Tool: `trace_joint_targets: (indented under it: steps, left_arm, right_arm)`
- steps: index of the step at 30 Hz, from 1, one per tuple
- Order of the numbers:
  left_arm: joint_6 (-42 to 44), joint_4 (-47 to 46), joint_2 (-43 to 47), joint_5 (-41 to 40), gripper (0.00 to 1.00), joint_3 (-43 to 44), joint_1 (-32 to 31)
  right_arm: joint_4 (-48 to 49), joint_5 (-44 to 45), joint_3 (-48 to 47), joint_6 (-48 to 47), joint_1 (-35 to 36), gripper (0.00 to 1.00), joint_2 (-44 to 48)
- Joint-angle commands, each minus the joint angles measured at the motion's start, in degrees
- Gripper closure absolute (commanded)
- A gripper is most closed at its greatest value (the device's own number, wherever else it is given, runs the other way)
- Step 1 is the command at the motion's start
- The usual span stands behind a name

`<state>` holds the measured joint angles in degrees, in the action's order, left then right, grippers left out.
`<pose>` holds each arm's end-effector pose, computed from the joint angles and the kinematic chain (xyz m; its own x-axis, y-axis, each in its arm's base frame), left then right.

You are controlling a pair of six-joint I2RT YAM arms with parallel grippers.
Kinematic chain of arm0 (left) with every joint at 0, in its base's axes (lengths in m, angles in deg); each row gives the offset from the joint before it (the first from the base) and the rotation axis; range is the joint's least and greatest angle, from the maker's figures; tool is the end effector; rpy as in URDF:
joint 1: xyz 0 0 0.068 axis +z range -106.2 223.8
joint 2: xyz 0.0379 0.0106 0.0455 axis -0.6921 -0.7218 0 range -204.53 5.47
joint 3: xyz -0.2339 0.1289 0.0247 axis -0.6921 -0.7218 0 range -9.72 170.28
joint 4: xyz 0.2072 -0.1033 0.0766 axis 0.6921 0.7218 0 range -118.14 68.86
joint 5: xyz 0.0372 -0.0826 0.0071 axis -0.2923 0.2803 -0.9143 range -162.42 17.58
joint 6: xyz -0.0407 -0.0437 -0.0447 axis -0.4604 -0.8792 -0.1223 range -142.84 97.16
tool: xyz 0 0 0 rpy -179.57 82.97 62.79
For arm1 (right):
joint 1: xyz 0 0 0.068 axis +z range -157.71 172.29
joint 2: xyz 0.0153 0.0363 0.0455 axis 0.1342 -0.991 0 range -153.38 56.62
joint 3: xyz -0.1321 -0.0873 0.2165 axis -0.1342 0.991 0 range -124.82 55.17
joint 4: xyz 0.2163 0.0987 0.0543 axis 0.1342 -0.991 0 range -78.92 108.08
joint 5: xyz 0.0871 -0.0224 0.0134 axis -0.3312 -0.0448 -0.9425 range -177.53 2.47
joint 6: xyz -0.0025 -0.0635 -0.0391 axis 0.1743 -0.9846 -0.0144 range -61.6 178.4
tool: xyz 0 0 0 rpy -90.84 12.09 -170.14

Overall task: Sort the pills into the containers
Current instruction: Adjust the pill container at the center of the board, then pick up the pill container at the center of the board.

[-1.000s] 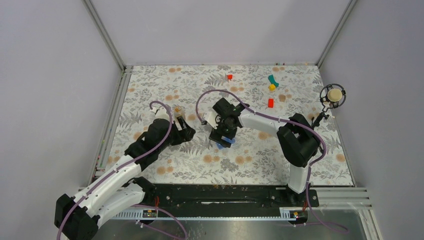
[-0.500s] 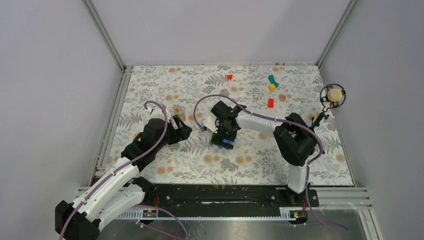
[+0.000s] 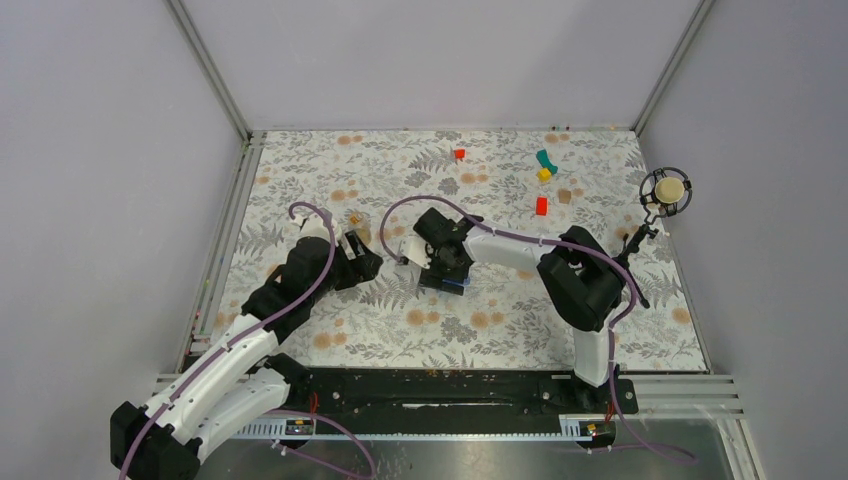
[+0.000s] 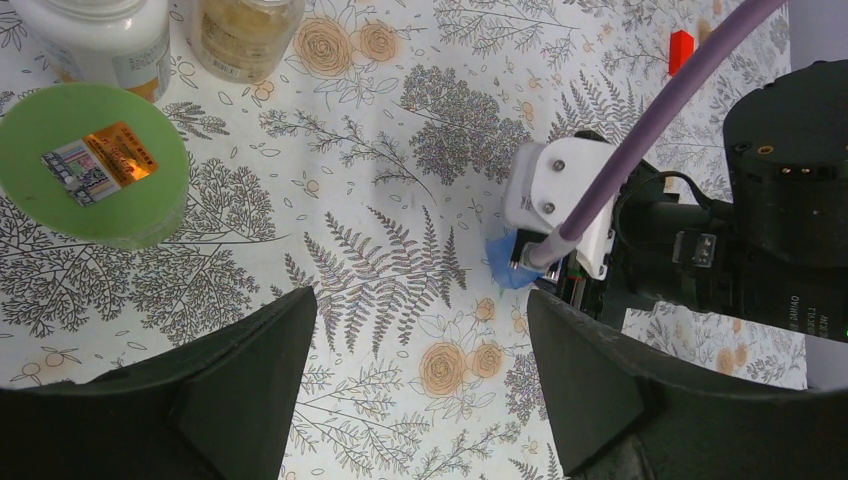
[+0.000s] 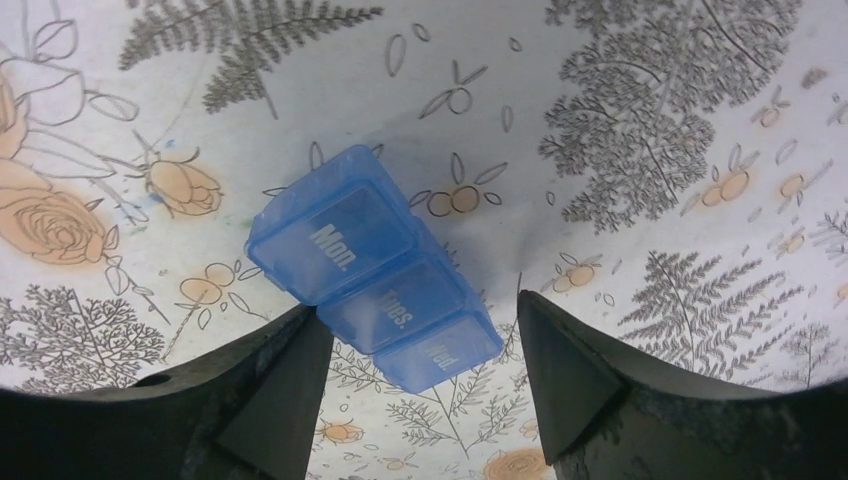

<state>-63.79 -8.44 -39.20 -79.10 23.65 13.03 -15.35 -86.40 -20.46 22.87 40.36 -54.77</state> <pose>0.1634 -0.0888 0.2401 -0.6111 -0.3938 -0.6867 0.0290 0.8557 -0.5166 0.2560 0.2832 0.1437 -0.0788 -0.9572 -0.2785 -0.9645 0.1439 -0.2216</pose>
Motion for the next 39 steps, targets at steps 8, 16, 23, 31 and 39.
trace_joint_targets:
  steps: [8, 16, 23, 31, 39]
  left_arm:
    - [0.4, -2.4, 0.5, 0.4, 0.21, 0.7, 0.4]
    - [0.2, -2.8, -0.2, 0.7, 0.21, 0.5, 0.4]
    - [0.2, -2.8, 0.0, 0.6, 0.21, 0.2, 0.4]
    - [0.3, -2.3, -0.1, 0.5, 0.21, 0.4, 0.5]
    - [0.3, -1.2, 0.4, 0.5, 0.21, 1.0, 0.4]
  right_arm:
    - [-4.2, 12.2, -6.6, 29.6, 0.4, 0.33, 0.2]
    - [0.2, 14.7, -2.7, 39.2, 0.4, 0.3, 1.5]
    - [2.4, 11.7, 0.7, 19.8, 0.4, 0.07, 5.1]
    - [-0.2, 4.7, -0.2, 2.7, -0.3, 0.11, 2.6]
    - [-3.2, 0.4, -6.0, -2.2, -2.6, 0.18, -2.3]
